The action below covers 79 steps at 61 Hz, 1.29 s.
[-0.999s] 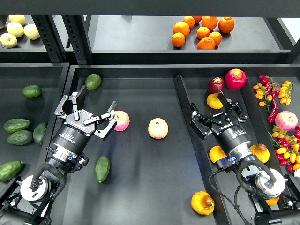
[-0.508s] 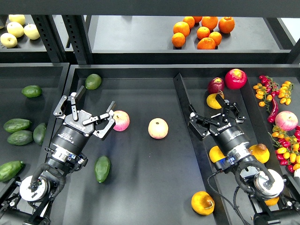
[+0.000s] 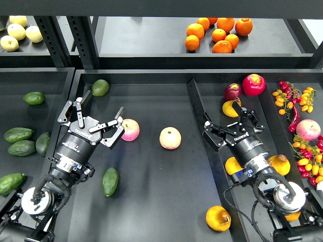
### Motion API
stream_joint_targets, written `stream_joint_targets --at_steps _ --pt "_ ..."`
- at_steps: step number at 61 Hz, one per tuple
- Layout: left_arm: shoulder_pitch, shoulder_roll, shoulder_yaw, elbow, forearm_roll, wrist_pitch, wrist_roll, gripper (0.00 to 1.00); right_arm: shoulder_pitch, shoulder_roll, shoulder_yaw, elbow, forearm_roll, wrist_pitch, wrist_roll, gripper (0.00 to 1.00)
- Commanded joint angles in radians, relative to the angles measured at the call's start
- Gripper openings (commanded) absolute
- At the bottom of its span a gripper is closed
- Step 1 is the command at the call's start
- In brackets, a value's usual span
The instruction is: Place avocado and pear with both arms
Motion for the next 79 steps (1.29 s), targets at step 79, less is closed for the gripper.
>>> stream_joint_targets --at_steps 79 --pt "-0.162 0.152 0.074 0.047 0.041 0.000 0.252 0.99 -0.001 0.000 0.024 0.010 -0.006 -0.017 0.000 1.00"
